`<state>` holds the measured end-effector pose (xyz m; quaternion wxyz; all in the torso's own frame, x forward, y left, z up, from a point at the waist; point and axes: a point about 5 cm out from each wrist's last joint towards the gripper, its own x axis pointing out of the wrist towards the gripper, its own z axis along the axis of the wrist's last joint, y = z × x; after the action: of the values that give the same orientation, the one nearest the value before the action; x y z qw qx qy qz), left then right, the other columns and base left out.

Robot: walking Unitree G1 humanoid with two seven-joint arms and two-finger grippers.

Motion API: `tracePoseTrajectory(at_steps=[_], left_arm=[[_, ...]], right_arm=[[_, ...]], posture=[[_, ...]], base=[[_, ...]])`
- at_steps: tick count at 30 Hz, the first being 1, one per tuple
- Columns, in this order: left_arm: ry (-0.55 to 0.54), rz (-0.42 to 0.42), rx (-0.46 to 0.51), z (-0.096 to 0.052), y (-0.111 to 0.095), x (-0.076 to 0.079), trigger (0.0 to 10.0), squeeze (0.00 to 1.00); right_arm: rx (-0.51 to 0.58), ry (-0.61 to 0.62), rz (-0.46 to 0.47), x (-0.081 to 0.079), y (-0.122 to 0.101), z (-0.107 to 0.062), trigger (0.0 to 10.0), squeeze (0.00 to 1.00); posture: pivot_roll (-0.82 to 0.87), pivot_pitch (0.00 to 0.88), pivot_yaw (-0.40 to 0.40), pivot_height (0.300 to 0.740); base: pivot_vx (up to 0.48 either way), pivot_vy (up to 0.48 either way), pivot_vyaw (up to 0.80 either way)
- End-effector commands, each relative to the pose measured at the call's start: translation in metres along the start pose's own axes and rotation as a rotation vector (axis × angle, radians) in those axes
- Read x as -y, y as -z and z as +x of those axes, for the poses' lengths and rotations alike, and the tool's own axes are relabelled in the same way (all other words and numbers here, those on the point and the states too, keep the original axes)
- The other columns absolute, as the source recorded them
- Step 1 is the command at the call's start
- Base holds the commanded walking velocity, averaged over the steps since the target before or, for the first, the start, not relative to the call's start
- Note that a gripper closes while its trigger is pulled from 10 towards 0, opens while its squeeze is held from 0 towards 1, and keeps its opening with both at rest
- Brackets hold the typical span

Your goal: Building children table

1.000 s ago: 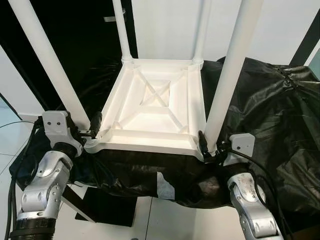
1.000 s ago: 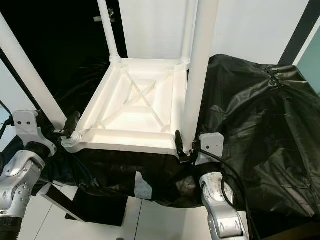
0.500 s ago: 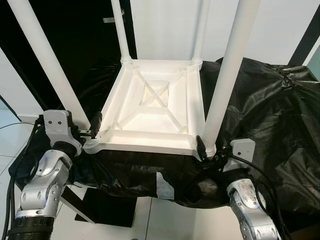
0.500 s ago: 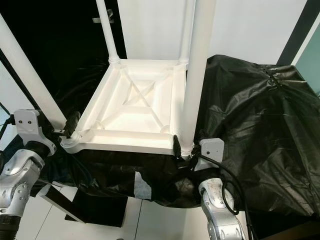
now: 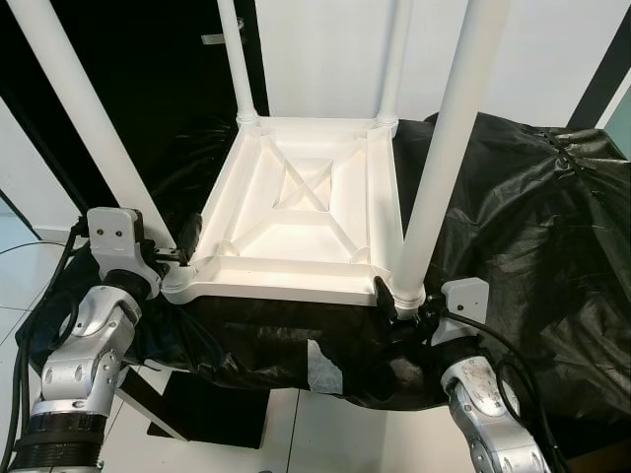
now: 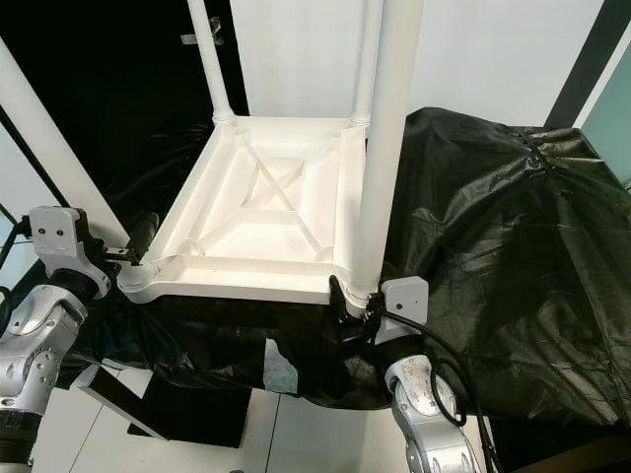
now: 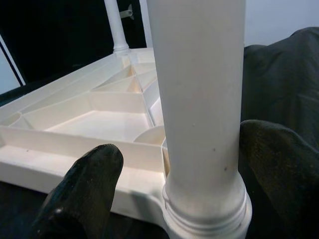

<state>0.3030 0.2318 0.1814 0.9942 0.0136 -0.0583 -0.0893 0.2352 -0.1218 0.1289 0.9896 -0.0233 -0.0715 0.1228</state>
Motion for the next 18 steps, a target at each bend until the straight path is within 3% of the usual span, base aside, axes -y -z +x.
tracePoseTrajectory(at_steps=[1, 3, 7, 9, 13, 18], left_arm=[[0.208, 0.025, -0.005, 0.001, 0.001, 0.011, 10.0, 0.0], [0.209, 0.025, -0.008, 0.002, 0.001, 0.011, 10.0, 0.0], [0.212, 0.023, -0.012, 0.004, 0.003, 0.012, 10.0, 0.0], [0.216, 0.02, -0.011, 0.005, 0.003, 0.013, 10.0, 0.0], [0.219, 0.02, -0.011, 0.006, 0.003, 0.014, 10.0, 0.0], [0.223, 0.018, -0.013, 0.008, 0.003, 0.014, 10.0, 0.0]], right_arm=[[-0.024, -0.048, 0.009, -0.007, 0.003, -0.004, 10.0, 0.0], [-0.025, -0.047, 0.0, -0.006, 0.002, -0.007, 10.0, 0.0], [-0.018, -0.09, -0.166, -0.003, -0.001, -0.017, 10.0, 0.0], [-0.018, -0.072, -0.199, 0.001, -0.001, -0.022, 10.0, 0.0], [-0.016, -0.096, -0.197, 0.0, -0.001, -0.029, 10.0, 0.0], [-0.014, -0.218, -0.274, -0.007, 0.0, -0.033, 10.0, 0.0]], posture=[[0.0, 0.0, 0.033, 0.74], [-0.01, 0.0, 0.037, 0.74], [-0.01, 0.0, 0.041, 0.74], [-0.02, 0.0, 0.048, 0.74], [-0.02, 0.0, 0.048, 0.74], [-0.03, 0.0, 0.055, 0.74]], base=[[0.0, 0.0, 0.0], [0.0, 0.0, 0.0], [0.0, 0.0, 0.0], [0.0, 0.0, 0.0], [0.0, 0.0, 0.0], [0.0, 0.0, 0.0]])
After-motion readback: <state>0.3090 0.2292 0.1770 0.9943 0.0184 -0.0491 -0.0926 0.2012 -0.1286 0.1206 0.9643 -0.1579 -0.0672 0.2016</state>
